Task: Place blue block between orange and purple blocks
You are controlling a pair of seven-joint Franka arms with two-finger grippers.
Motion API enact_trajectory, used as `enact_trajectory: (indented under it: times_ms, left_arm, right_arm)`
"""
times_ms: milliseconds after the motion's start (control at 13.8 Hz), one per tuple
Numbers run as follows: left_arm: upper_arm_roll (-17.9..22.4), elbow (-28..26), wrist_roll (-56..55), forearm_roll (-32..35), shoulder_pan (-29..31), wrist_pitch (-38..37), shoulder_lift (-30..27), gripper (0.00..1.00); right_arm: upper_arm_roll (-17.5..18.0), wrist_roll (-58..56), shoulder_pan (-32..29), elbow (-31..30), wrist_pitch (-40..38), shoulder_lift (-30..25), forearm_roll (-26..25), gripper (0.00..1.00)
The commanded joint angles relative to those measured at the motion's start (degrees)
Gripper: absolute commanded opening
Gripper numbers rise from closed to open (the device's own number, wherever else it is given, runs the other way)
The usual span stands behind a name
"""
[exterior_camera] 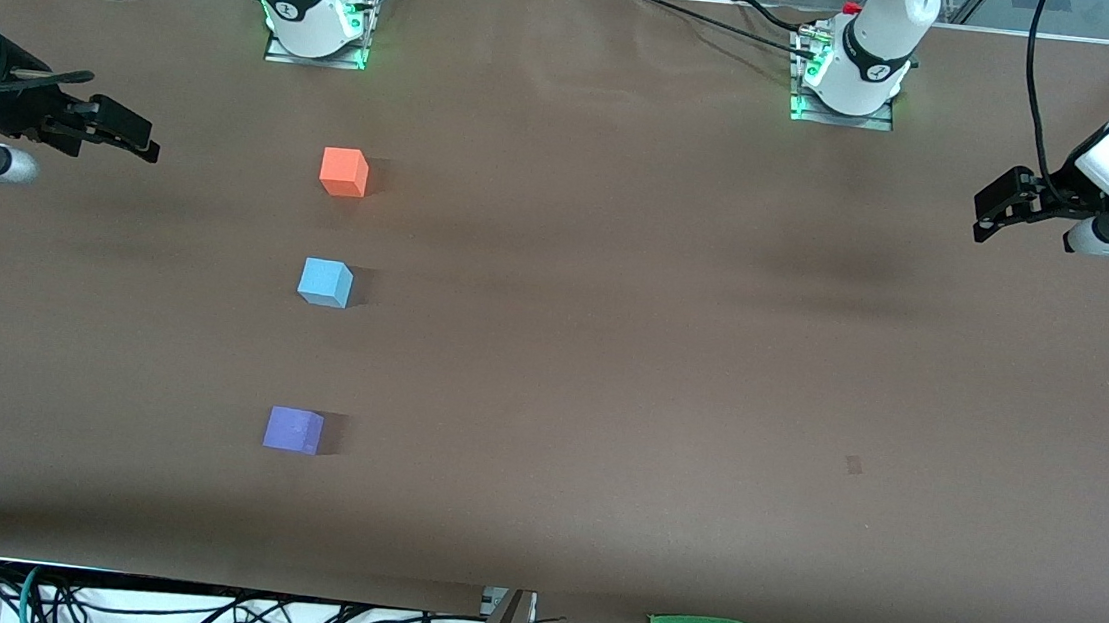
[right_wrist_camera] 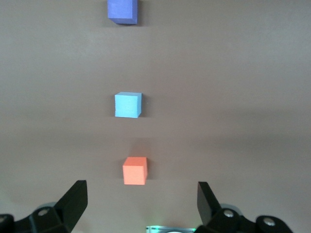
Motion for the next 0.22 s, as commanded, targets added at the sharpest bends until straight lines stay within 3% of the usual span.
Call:
enact_trajectory:
  times_ms: [0, 145]
  left_arm:
    - [0.0, 1.9, -0.68, 1.05, -0.29, -1.36, 0.91, 1.0]
    - [0.0, 1.98, -0.68, 1.05, -0.29, -1.36, 0.91, 1.0]
  right_arm:
    - [1.46, -1.54, -0.43, -0.41, 0.75, -0.64, -1.87, 1.0]
    - [1.46, -1.54, 0.89, 0.21, 0.66, -0.64, -2.75, 1.0]
